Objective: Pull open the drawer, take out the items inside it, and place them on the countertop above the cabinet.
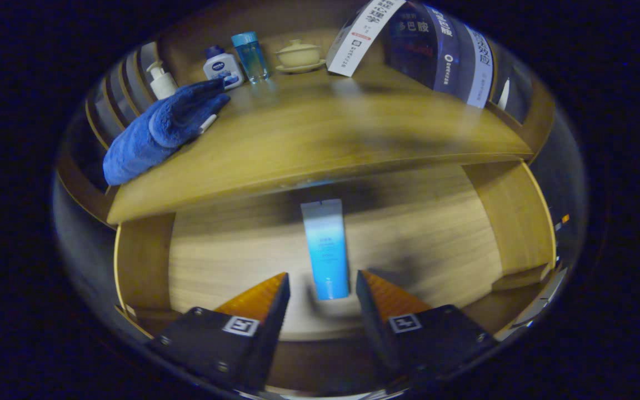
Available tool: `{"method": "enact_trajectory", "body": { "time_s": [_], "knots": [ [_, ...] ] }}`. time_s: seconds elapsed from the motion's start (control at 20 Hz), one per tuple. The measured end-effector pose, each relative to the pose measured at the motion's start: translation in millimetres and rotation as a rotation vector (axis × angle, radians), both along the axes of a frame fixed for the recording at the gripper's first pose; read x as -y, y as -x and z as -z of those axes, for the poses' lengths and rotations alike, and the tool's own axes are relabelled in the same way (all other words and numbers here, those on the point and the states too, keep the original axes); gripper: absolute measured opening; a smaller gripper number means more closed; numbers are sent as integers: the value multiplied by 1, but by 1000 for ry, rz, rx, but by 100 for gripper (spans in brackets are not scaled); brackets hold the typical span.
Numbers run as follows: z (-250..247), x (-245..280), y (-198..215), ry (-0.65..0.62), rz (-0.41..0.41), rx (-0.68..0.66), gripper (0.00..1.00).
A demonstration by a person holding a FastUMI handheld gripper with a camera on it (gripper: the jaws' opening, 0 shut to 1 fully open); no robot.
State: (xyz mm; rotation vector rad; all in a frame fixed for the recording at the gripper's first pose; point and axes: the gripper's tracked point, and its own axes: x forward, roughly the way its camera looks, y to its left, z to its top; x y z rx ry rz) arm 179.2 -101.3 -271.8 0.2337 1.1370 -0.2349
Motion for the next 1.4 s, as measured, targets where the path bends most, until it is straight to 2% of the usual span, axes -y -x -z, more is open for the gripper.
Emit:
{"method": "enact_trajectory", "body": {
  "time_s": [0.1,0.15,0.2,0.35,0.5,0.6,0.65,0.75,0.85,0.9,0.95,1.0,1.05,1.2,1.4],
  "knots": [
    [8,2,1,-4,52,-48,62],
    [8,8,1,8,49,-52,63],
    [4,7,-6,-1,64,-11,24],
    [4,-9,-6,-59,-3,52,24],
    [-13,-10,-7,-41,-35,124,23],
    [-11,-10,-6,-36,-56,93,23],
    [-9,-9,-4,-44,-41,64,23],
    [3,-16,-11,-86,-19,41,56],
    [15,-16,1,-91,-17,-70,89],
    [26,-15,4,-76,-19,-103,86],
    [33,-12,9,-60,-42,-150,70],
    [21,-5,1,-34,-47,-106,54],
    [26,-8,2,-17,-86,-104,37],
    [16,-11,-1,11,-142,-15,30],
    [-10,-27,7,-29,-198,107,31]
  ]
}}
